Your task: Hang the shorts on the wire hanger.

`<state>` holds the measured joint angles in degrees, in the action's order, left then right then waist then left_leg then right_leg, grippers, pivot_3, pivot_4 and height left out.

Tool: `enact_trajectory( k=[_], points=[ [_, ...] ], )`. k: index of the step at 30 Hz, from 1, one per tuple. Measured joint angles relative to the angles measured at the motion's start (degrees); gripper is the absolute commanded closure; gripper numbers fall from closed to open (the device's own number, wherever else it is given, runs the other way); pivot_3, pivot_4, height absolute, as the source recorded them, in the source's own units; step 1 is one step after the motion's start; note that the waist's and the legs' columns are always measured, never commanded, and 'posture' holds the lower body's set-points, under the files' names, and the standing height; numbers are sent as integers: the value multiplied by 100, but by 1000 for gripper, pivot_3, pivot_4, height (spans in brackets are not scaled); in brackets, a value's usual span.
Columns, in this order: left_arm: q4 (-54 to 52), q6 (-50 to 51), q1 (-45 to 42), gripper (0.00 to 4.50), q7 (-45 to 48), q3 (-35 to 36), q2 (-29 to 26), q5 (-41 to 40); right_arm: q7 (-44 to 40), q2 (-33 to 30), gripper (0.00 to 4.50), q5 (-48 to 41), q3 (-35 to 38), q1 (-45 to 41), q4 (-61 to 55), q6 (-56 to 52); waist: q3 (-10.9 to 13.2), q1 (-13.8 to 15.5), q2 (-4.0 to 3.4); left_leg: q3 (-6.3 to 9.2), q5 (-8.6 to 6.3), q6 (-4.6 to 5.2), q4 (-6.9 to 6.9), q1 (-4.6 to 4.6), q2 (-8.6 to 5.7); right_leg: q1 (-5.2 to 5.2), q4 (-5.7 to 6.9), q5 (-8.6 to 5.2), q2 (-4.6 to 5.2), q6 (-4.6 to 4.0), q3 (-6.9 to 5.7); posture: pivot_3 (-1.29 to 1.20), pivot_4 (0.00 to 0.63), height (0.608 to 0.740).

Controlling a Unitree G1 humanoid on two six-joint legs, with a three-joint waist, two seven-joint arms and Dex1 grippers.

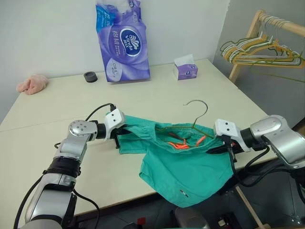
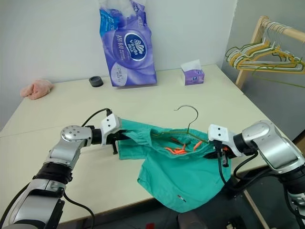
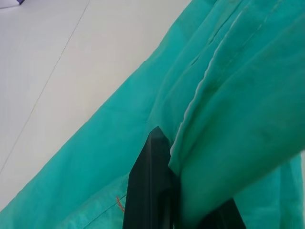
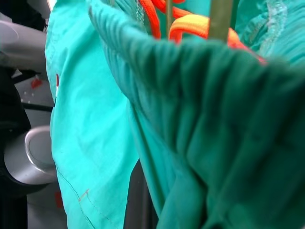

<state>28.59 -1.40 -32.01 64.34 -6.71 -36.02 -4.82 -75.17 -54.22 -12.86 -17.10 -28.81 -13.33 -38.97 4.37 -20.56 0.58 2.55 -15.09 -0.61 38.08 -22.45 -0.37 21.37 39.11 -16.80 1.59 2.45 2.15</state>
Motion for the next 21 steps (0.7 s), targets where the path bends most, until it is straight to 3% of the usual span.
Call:
enact_trajectory(
  k=[4,7,14,18,21],
  points=[
    [-270,143,133,4469,-3,27,154,-181,72,162,4500,-58,0,-5,-10,-125,0,4,1,0,0,0,1,-3,0,0,0,0,1,0,-1,-386,47,740],
    [-325,225,138,3879,-22,72,110,-189,104,173,4500,-100,0,-7,1,-185,0,-2,0,0,0,0,0,-1,0,0,0,0,0,0,-1,-386,47,740],
    [-362,-71,150,1882,-634,445,101,-168,238,288,4500,-186,11,-46,37,-268,0,1,1,0,0,0,1,-1,0,0,0,0,1,0,-1,-382,45,740],
    [-339,-156,139,1882,-998,785,-107,-192,513,430,4500,-252,144,-26,102,-447,0,-12,1,1,0,0,0,-2,0,2,0,0,1,0,0,-381,48,740],
    [-405,373,18,1882,-1108,1259,-398,-519,871,600,4500,-383,492,131,228,-661,0,-8,1,3,0,0,0,-5,0,2,1,0,1,0,-3,-382,50,740]
  ],
)
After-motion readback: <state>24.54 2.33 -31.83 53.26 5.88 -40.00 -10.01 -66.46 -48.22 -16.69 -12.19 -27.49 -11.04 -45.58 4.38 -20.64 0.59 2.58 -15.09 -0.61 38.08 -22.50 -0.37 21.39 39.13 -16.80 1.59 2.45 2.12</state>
